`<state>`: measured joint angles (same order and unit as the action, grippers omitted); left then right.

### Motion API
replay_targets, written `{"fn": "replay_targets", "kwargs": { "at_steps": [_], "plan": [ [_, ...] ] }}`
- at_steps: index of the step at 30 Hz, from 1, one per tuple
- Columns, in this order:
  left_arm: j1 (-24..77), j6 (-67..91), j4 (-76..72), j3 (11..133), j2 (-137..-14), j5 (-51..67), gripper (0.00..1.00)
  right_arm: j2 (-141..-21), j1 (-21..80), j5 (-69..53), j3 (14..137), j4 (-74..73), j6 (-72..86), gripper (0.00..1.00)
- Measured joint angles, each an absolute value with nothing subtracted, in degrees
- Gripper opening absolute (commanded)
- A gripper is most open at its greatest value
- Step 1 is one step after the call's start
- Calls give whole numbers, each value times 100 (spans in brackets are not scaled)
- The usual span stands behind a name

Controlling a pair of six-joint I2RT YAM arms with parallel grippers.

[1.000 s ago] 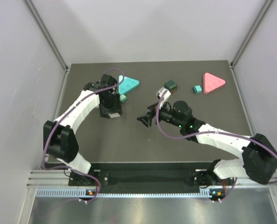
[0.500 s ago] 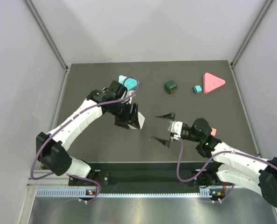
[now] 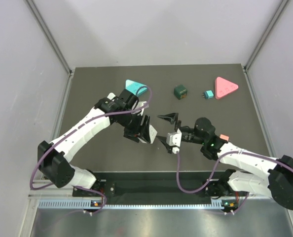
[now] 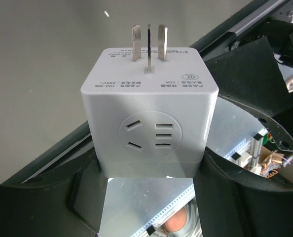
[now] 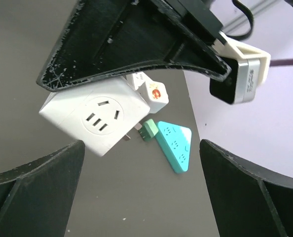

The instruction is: Insert the plug

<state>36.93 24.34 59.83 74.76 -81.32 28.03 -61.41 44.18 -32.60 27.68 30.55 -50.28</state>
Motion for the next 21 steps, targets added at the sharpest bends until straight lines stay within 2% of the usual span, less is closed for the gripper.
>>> {"fn": "replay_targets", "kwargs": {
  "at_steps": [11, 21],
  "plan": [
    [3715, 2239, 6093, 7526, -8178, 2956, 0, -6466, 4980, -3030, 2873, 2644, -6027, 100],
    [3719, 2073, 6173, 7605, -8355, 3041, 0, -6818, 5454, -2512, 2895, 2770, -6659, 96]
  ]
}}
